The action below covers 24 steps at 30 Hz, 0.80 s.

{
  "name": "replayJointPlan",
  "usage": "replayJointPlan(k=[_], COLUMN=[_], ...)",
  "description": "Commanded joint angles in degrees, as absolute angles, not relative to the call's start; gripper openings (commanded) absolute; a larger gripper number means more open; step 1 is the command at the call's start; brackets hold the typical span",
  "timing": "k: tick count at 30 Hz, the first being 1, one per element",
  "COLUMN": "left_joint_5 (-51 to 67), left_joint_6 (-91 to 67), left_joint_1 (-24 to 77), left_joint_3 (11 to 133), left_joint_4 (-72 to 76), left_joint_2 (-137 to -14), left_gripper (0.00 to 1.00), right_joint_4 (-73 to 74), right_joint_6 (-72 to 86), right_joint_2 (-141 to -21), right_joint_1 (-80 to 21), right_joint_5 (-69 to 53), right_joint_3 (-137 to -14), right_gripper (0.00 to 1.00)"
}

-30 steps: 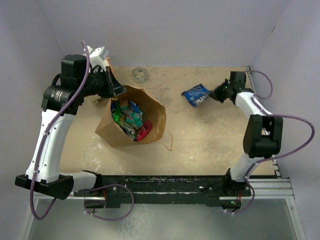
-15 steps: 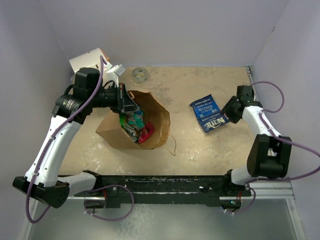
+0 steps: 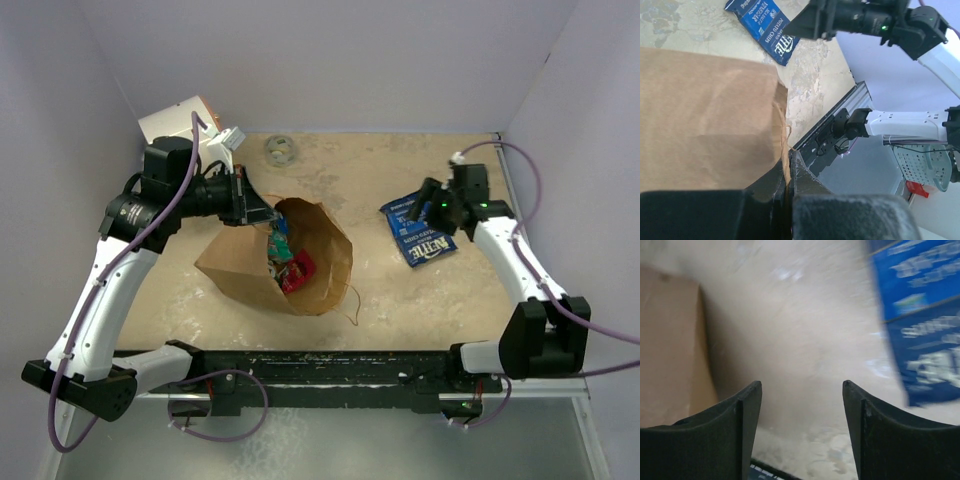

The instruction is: Take the snacks out of the paper bag

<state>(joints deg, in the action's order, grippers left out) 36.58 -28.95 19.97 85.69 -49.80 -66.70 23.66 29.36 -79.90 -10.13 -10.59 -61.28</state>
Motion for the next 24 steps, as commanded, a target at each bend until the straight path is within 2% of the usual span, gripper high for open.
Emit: replayJointPlan(k=[1, 9, 13, 19, 24], left_joint_5=[35.53, 36.08, 35.31, 33.79, 34.26], left_joint_6=[-29.40, -30.69, -30.81, -31.13, -30.93], left_joint_1=[20.13, 20.16, 20.13, 20.13, 20.17], left_joint_3=[86.99, 86.06, 86.08, 84.64, 84.61], left_joint_4=[-48.42, -48.17, -49.87, -51.27, -51.48], left_joint_2=[-65.34, -64.96, -65.26, -64.55, -64.68], left_gripper=[0.00, 0.00, 0.00, 0.00, 0.00], right_joint_4=[17.13, 14.64, 8.30, 0.84, 10.00], right_joint_6=[34.49, 37.64, 42.44, 47.13, 41.19], right_joint_2=[-87.19, -103.84, -108.59, -109.15, -104.33], right_joint_1=[-17.85, -29.15, -35.38, -39.01, -36.18], right_joint_5=[-19.43, -23.15, -27.56, -29.68, -21.26], right_joint_3=[-61.04, -69.42, -72.13, -72.52, -68.49], right_gripper=[0.66, 0.64, 0.64, 0.64, 0.66])
